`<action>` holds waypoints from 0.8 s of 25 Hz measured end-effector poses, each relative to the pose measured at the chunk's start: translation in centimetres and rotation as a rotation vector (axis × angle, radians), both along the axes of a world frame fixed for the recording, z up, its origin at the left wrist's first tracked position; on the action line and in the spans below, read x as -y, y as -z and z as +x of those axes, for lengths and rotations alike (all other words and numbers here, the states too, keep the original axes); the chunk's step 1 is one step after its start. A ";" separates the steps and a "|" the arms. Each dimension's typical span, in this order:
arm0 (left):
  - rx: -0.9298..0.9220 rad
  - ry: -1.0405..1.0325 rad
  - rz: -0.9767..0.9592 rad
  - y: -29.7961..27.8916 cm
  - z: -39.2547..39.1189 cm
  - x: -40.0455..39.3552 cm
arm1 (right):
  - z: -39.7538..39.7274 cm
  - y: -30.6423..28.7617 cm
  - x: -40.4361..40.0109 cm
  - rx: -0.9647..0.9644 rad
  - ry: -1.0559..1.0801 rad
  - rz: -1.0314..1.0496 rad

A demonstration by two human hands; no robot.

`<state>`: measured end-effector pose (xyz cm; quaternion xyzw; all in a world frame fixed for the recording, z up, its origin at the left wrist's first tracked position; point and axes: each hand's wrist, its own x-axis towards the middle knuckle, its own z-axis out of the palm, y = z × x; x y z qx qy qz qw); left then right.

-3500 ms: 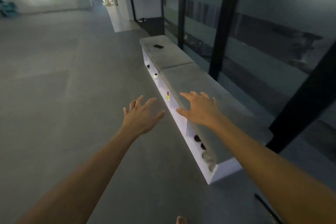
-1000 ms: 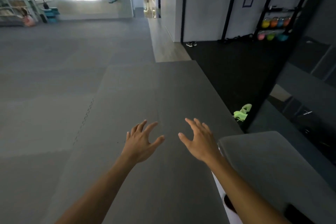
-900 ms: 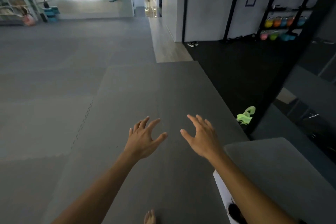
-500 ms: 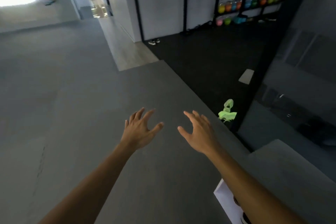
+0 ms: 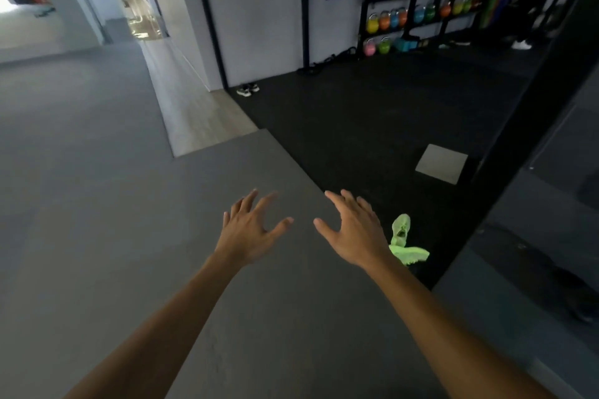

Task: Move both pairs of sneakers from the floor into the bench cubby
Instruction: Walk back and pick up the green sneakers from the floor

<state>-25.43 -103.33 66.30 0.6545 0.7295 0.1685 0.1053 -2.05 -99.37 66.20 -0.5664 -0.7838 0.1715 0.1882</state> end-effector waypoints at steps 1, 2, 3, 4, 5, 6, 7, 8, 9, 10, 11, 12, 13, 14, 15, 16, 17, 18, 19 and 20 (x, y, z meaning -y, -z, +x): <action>-0.004 0.025 -0.021 0.3 0.1 -3.0 | 0.1 -0.1 -2.7 0.014 0.009 -0.002; -0.003 0.053 -0.028 0.6 0.0 -6.6 | 0.4 -0.1 -5.8 0.008 0.037 -0.004; -0.005 0.084 -0.029 0.9 0.1 -10.3 | 0.8 0.1 -8.7 0.006 0.069 -0.009; -0.001 0.122 -0.027 1.2 0.5 -14.4 | 1.5 0.6 -11.9 0.001 0.110 -0.005; -0.003 0.160 -0.030 1.4 1.0 -18.2 | 2.1 1.2 -14.6 0.008 0.154 -0.011; -0.006 0.205 -0.030 1.4 1.9 -22.0 | 2.8 1.6 -17.2 0.009 0.202 -0.017; -0.014 0.263 -0.035 1.3 3.0 -26.0 | 3.6 1.9 -19.8 0.005 0.259 -0.031; -0.020 0.319 -0.056 1.3 4.4 -29.3 | 4.4 2.2 -21.9 0.002 0.319 -0.052; -0.021 0.383 -0.079 1.3 6.3 -32.9 | 5.5 2.5 -24.0 -0.005 0.385 -0.068; -0.031 0.445 -0.098 1.3 8.2 -36.2 | 6.6 2.7 -25.9 -0.008 0.438 -0.072; -0.041 0.504 -0.110 1.5 10.3 -39.0 | 7.8 2.9 -27.6 -0.015 0.488 -0.079; -0.048 0.561 -0.119 1.7 12.4 -41.8 | 9.3 3.1 -29.2 -0.018 0.540 -0.087; -0.054 0.609 -0.120 2.0 14.6 -44.1 | 10.7 3.3 -30.7 -0.014 0.592 -0.088; -0.061 0.659 -0.125 2.5 17.0 -46.5 | 12.5 3.9 -32.3 -0.010 0.645 -0.080; -0.069 0.700 -0.138 3.0 19.2 -48.5 | 14.2 4.4 -33.7 -0.009 0.687 -0.081; -0.077 0.732 -0.149 3.6 21.3 -50.3 | 15.9 5.1 -35.1 -0.009 0.719 -0.084; -0.077 0.764 -0.153 4.3 23.3 -52.2 | 17.8 5.8 -36.7 -0.004 0.742 -0.085; -0.075 0.783 -0.160 5.0 24.9 -53.9 | 19.5 6.7 -38.4 0.003 0.752 -0.093; -0.075 0.793 -0.176 6.2 26.4 -55.6 | 21.0 7.8 -40.1 0.012 0.758 -0.104; -0.079 0.802 -0.177 7.5 27.7 -57.4 | 22.3 8.9 -41.8 0.018 0.765 -0.106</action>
